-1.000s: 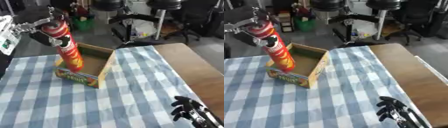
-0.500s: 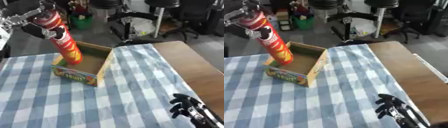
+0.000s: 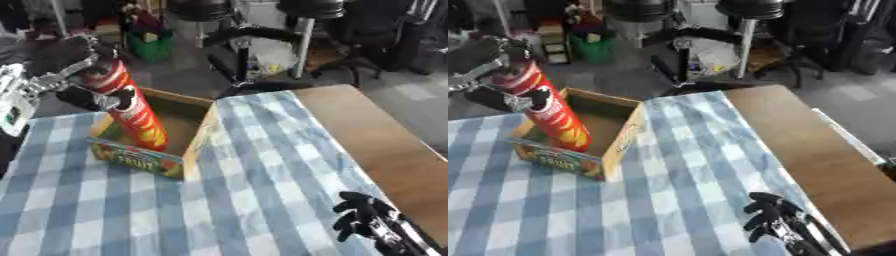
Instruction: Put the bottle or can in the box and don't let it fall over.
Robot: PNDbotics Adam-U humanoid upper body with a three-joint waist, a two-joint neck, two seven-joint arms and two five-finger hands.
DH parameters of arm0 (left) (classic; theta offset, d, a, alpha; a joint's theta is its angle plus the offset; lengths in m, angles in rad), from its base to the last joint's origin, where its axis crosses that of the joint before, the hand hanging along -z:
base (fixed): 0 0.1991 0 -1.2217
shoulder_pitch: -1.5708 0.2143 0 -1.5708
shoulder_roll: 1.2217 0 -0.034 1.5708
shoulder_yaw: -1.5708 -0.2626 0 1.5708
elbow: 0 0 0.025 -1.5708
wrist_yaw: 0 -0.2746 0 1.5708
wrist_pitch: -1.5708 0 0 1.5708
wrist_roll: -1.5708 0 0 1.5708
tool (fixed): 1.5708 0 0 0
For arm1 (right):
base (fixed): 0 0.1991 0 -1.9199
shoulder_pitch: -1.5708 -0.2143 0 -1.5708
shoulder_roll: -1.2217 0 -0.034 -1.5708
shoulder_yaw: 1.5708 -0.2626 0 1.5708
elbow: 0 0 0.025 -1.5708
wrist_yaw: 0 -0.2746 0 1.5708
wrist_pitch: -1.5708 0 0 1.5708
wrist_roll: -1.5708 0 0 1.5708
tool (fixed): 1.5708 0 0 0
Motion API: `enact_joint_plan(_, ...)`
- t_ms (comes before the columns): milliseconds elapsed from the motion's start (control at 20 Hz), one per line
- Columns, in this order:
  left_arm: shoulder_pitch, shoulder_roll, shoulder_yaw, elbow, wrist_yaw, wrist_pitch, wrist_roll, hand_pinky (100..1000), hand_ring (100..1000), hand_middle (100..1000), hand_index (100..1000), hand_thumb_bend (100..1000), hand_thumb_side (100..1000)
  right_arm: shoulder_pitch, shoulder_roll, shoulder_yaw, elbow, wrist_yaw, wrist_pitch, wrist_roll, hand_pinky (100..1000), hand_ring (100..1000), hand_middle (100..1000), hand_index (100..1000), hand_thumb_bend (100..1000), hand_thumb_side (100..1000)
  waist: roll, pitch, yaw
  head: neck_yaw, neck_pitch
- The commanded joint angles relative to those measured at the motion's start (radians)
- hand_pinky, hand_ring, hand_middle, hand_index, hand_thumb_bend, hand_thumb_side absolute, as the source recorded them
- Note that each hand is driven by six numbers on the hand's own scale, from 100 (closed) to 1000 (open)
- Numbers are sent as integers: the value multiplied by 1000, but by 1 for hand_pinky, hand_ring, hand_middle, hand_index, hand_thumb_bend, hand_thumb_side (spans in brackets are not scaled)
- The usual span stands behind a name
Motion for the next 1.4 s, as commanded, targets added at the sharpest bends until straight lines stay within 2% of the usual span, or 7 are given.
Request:
enact_joint_plan(50, -16, 35, -15, -12, -50, -60, -92, 886, 897, 879, 941, 459, 564, -9, -8, 0, -11, -5, -2, 1, 498, 588, 660, 831, 100, 652, 1, -11, 4, -4, -7)
enact_joint_plan(350, -31, 88, 3, -74, 43, -111, -289, 970, 981, 983, 973, 707, 818, -1, -12, -3, -11, 1, -3, -1, 498, 588, 660, 831, 100, 652, 4, -18, 20, -14, -6)
enact_joint_plan(850, 82, 309, 115, -301, 527, 116, -205, 836, 826, 845, 904, 339, 660, 19, -20, -20, -10, 16, -5, -18, 497, 588, 660, 831, 100, 655, 14, -28, 66, -45, -7)
enact_joint_plan(1100, 388, 479, 236, -569, 694, 197, -155, 817, 796, 826, 897, 280, 652, 25, -15, -29, -8, 27, -6, -27, 497, 588, 660, 831, 100, 669, 19, -24, 99, -61, -23)
enact_joint_plan(1150, 472, 489, 274, -624, 705, 210, -140, 803, 786, 819, 891, 528, 585, 26, -13, -33, -7, 30, -6, -31, 497, 588, 660, 831, 100, 653, 19, -22, 107, -63, -25)
enact_joint_plan(1200, 561, 481, 312, -678, 715, 224, -125, 795, 780, 815, 888, 251, 659, 28, -9, -36, -6, 33, -6, -34, 497, 588, 660, 831, 100, 674, 18, -20, 118, -64, -25)
enact_joint_plan(1400, 893, 325, 474, -864, 722, 313, -42, 718, 709, 756, 844, 163, 639, 36, 4, -47, -8, 43, -10, -45, 497, 587, 659, 831, 100, 677, 8, -13, 161, -84, -35)
